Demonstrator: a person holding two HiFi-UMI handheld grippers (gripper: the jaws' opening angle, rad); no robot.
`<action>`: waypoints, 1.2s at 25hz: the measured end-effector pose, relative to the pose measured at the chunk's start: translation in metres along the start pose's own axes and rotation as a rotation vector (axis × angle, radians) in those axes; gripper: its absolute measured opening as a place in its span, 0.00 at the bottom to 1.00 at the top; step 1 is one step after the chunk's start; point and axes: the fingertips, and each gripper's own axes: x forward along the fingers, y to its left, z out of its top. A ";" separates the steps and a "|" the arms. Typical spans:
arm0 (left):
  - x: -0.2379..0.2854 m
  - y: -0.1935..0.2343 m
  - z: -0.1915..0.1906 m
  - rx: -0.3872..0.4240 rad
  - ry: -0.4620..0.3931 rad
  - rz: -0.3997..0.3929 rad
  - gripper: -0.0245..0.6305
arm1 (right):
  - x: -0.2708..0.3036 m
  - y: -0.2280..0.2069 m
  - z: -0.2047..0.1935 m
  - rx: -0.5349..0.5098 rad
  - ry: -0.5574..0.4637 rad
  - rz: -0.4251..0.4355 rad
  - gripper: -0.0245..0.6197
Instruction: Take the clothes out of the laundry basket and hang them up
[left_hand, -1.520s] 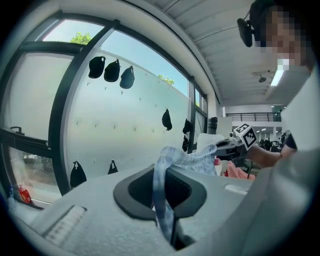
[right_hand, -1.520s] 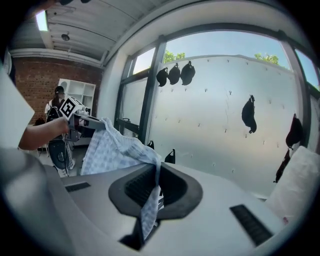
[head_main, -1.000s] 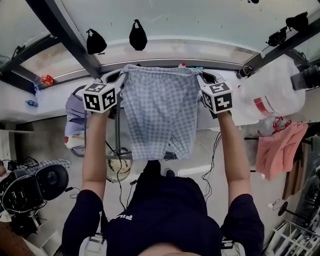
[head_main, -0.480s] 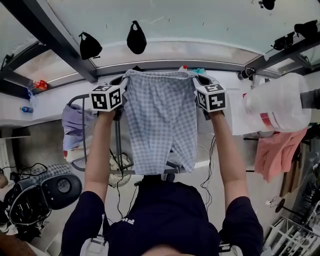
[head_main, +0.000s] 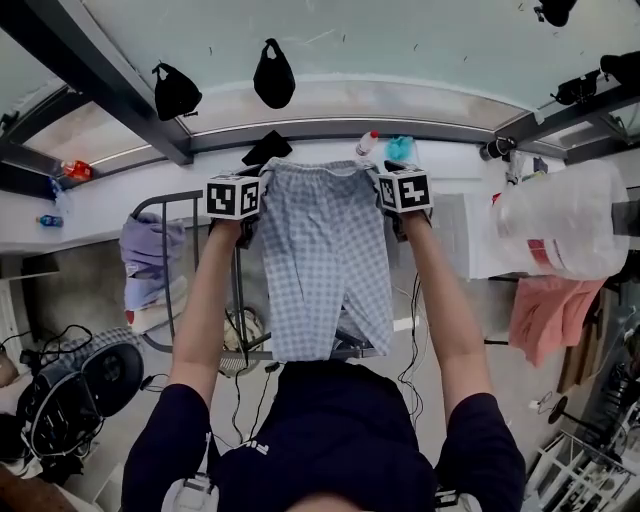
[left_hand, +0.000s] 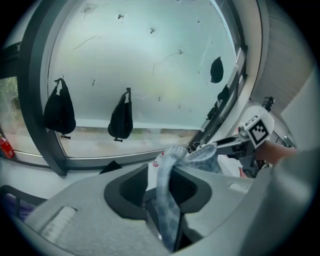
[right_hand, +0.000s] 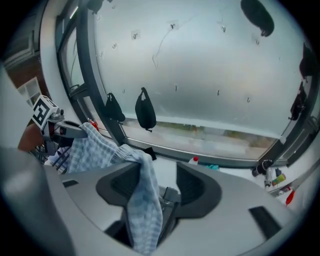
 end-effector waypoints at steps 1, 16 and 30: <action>0.002 -0.002 -0.005 0.001 0.015 -0.012 0.25 | 0.004 0.001 -0.006 0.012 0.022 0.013 0.45; -0.023 -0.022 -0.037 -0.077 0.006 -0.037 0.46 | -0.030 0.002 -0.036 0.134 -0.007 0.074 0.57; -0.122 -0.117 -0.058 -0.050 -0.144 -0.021 0.50 | -0.147 0.058 -0.079 0.054 -0.148 0.174 0.59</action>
